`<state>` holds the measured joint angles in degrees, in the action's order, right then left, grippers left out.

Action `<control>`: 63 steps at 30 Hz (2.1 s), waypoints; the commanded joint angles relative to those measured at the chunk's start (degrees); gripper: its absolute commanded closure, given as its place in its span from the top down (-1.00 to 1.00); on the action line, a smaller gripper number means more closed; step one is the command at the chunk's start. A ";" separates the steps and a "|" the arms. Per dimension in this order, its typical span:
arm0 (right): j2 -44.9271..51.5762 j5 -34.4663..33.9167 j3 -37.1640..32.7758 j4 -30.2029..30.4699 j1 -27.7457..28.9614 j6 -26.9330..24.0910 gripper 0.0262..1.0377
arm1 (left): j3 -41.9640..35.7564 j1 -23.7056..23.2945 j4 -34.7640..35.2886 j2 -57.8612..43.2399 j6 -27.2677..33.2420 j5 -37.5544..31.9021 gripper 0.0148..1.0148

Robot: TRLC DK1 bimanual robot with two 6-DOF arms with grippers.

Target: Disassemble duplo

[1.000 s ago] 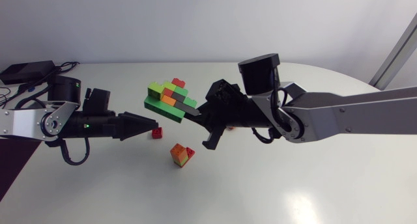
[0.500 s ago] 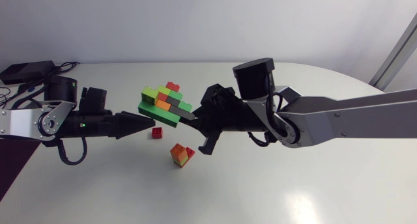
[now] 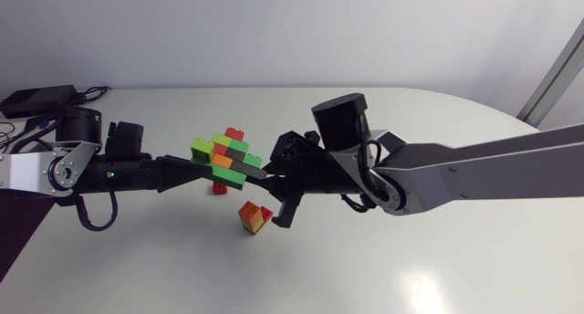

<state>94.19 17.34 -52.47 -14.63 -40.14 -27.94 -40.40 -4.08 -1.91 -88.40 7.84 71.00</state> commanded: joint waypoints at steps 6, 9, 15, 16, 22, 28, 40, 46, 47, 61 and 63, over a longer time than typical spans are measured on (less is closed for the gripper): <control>-0.15 -0.38 1.14 -1.27 -0.47 -0.88 -0.55 | -1.17 -0.14 -0.20 -0.98 -1.24 1.16 -0.35; -0.59 -0.29 1.49 -1.27 -0.73 -1.06 -0.55 | -1.26 -0.23 -0.28 -1.07 -1.24 1.16 -0.54; -1.03 -0.29 1.84 -1.27 -0.82 -1.50 -0.55 | -1.26 -0.32 -0.46 -1.16 -1.24 1.16 -0.56; -1.03 -0.29 1.84 -1.27 -0.82 -1.59 -0.55 | -1.26 -0.32 -0.46 -1.16 -1.24 1.16 -0.56; -1.12 1.29 1.23 -0.84 0.33 -0.53 -0.55 | -1.08 -0.05 -0.37 -1.07 -0.63 1.16 -0.56; -1.12 4.54 0.61 -0.40 2.52 1.40 -0.55 | -0.73 0.38 -0.46 -0.72 -0.01 1.16 -0.56; 0.73 3.57 -1.76 0.22 6.30 4.48 -0.55 | 0.32 1.79 -2.83 0.07 1.04 -4.12 -0.56; 2.49 0.76 -3.34 1.27 7.44 4.74 -0.55 | 1.29 2.67 -7.05 0.25 0.51 -19.23 -0.56; 2.75 0.67 -3.43 1.36 7.53 4.74 -0.55 | 1.91 2.85 -9.16 0.42 0.07 -23.28 -0.56; 3.63 0.59 -4.13 2.59 7.36 4.65 -0.55 | 4.98 9.44 -20.41 -2.48 5.35 -68.98 -0.17; 3.63 0.59 -4.13 2.59 7.36 4.65 -0.55 | 4.46 9.79 -20.32 -4.06 6.31 -70.04 -0.12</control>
<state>96.97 17.98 -55.09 -12.14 -32.67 -24.43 -35.66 5.28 -21.67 -90.32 12.49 1.83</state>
